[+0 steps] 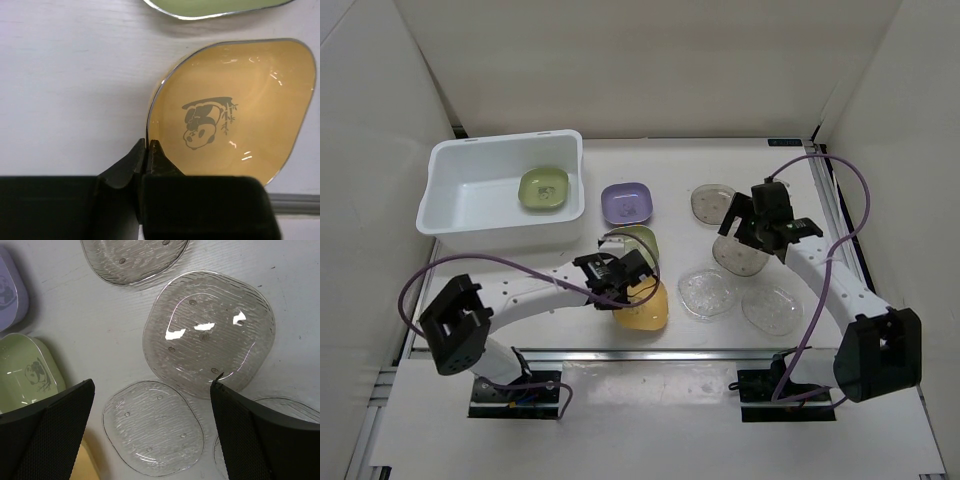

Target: Place the plates into the plastic bin on the countertop

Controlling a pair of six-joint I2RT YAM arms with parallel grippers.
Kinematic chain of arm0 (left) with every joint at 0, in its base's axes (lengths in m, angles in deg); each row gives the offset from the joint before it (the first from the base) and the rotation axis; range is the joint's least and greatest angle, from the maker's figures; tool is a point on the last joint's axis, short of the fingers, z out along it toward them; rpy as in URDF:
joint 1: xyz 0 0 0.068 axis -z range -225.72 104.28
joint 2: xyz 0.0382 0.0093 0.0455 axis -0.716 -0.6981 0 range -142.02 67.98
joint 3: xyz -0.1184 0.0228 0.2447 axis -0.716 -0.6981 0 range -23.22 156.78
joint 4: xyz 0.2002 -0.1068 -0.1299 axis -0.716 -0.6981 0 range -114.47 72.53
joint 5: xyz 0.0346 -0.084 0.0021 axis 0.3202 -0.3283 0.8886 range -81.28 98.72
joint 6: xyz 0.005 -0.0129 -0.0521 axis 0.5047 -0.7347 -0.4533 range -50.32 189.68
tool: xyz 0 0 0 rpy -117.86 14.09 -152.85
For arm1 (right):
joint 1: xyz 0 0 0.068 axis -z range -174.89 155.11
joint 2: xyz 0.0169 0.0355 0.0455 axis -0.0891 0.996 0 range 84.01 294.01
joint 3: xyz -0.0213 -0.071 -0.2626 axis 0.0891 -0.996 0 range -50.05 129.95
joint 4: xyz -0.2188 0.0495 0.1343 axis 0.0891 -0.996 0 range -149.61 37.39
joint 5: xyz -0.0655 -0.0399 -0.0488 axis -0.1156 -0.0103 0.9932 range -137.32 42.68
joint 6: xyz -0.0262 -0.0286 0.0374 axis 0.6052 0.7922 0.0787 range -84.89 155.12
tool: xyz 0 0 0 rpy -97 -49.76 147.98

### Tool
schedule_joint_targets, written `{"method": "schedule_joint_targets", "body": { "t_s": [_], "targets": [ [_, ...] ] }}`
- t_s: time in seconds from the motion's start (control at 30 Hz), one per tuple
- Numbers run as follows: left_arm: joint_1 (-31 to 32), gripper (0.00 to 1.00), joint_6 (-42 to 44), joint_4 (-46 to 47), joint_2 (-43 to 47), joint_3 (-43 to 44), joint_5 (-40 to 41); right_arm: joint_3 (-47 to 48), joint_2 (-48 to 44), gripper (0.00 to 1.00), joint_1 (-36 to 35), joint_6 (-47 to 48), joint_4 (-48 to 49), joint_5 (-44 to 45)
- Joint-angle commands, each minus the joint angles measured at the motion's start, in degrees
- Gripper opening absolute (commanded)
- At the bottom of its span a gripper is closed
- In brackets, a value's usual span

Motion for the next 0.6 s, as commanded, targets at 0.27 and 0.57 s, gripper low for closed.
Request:
{"method": "schedule_joint_targets", "body": {
  "t_s": [0.27,0.57],
  "targets": [
    [-4.74,0.1,15.42,2.44,13.18,16.14,16.39,-0.78,-1.34,0.98,0.08,3.81,6.97,-4.35],
    [-39.86,0.1,35.3,16.53,6.26,27.39,-0.27,6.07,4.71,0.98,0.16,5.05,8.73,-2.42]
  ]
}}
